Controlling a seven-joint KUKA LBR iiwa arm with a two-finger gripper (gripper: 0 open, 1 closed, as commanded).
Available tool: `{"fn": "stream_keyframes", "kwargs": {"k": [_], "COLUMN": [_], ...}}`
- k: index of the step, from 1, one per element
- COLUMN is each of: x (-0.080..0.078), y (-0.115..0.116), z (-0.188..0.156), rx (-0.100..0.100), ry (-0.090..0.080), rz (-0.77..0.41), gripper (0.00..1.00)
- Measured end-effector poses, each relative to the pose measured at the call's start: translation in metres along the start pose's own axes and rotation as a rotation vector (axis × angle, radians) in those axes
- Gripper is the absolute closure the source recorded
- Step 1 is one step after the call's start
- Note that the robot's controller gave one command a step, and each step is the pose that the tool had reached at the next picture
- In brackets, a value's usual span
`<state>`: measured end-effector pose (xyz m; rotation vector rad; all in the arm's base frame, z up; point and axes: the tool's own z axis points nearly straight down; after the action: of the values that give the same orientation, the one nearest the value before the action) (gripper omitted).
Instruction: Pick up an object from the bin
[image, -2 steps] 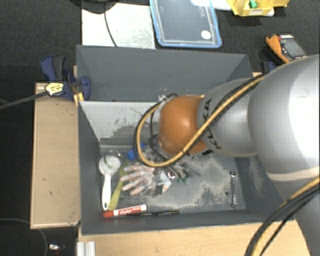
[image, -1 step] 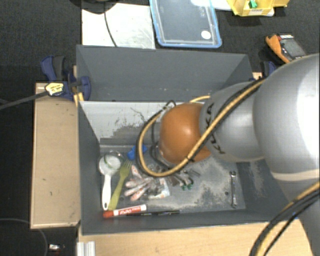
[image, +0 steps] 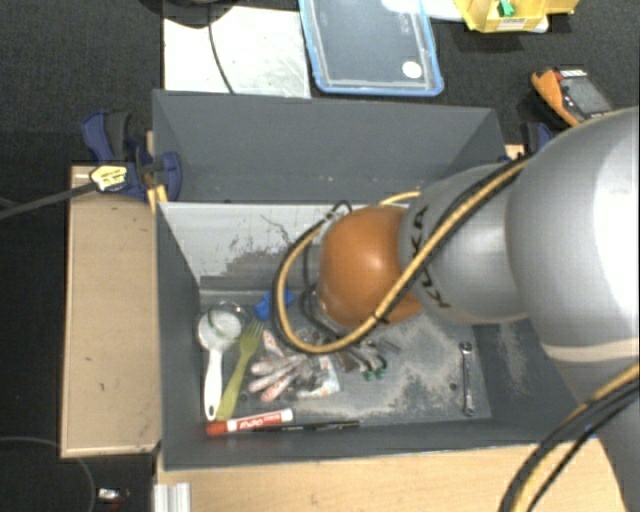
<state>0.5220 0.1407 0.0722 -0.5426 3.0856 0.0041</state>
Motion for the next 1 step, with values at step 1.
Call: {"fn": "stream_keyframes", "kwargs": {"k": [1], "x": [0.0014], "y": [0.0004], "z": [-0.0272], "rx": [0.000], "ry": [0.004], "rz": [0.002], "gripper": [1.00]}}
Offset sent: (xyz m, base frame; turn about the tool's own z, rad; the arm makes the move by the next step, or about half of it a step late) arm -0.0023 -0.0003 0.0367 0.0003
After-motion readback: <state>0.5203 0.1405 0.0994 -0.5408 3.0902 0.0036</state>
